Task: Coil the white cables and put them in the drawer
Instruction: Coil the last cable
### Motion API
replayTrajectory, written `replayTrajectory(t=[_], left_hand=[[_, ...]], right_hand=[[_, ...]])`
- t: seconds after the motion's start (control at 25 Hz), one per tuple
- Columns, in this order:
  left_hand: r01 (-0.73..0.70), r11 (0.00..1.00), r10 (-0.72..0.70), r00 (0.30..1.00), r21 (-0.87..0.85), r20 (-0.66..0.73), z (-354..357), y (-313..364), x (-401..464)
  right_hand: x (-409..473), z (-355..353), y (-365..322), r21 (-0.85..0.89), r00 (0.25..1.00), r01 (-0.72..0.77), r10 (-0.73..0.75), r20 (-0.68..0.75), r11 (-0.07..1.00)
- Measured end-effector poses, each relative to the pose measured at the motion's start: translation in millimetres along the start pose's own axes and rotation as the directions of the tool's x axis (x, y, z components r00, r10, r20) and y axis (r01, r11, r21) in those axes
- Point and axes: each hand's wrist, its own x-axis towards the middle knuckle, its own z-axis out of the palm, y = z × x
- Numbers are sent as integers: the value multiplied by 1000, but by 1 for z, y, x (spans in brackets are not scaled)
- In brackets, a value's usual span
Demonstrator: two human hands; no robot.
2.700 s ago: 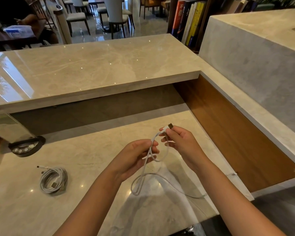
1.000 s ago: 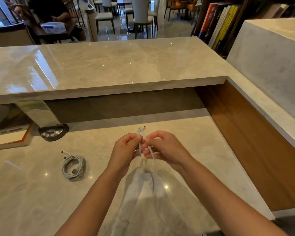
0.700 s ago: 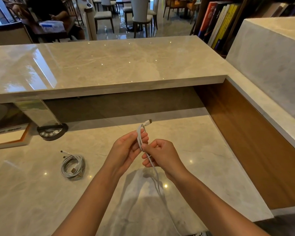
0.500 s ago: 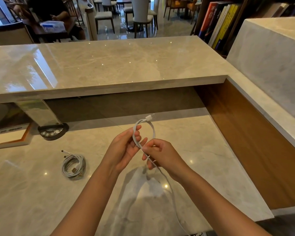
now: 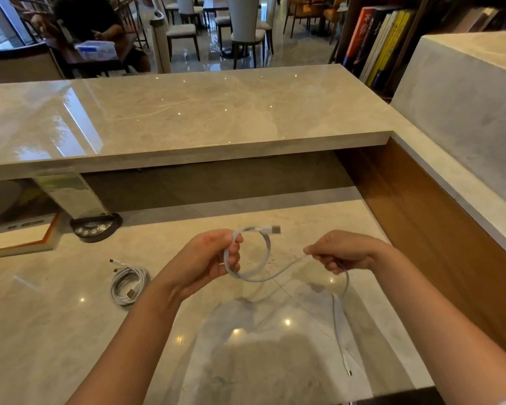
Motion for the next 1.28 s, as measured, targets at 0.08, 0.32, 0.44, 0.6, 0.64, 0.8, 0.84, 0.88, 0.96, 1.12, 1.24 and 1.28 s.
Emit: replayTrajectory(t=[0.08,0.32,0.44,0.6,0.64,0.8,0.84,0.88,0.96,1.12,1.24,1.28], left_hand=[[94,990,-100,994,104,51,3,-6,1],[146,966,-97,970,214,-222,16,-30,9],[81,981,-14,935,176,-355,20,-43,14],[2,998,-24,930,-60,-366,22,-47,17],[-17,993,-27,935,-120,-355,22,-46,18],[-60,958,-35,946,-279,-322,18,-42,17],[-63,949,-38,950,-309,-311,19,-41,16],[-63,939,-47,951,-339,-306,19,-40,16],[-71,903,-73,947,-424,-314,22,-38,17],[-174,737,-69,942,-653,-329,14,-27,22],[-206,751,-22,942,-628,-335,8,-21,18],[-197,762,-15,947,-617,-322,9,-22,16]], right_hand=[[4,4,-18,21,985,-29,32,-170,999],[2,50,-61,155,961,105,-60,-269,982],[2,84,-61,-149,923,174,-214,-319,973],[8,128,-34,-658,825,181,-477,-304,731],[7,137,-30,-721,798,140,-509,-324,679],[14,146,-13,-872,586,64,-726,-360,485],[16,145,-11,-875,531,123,-776,-341,469],[17,143,-8,-878,484,199,-822,-299,436],[21,137,-4,-914,341,239,-910,-237,327],[23,119,24,-923,155,294,-965,-212,250],[19,97,44,-942,113,176,-956,-271,287],[18,89,47,-943,132,119,-946,-296,311]])
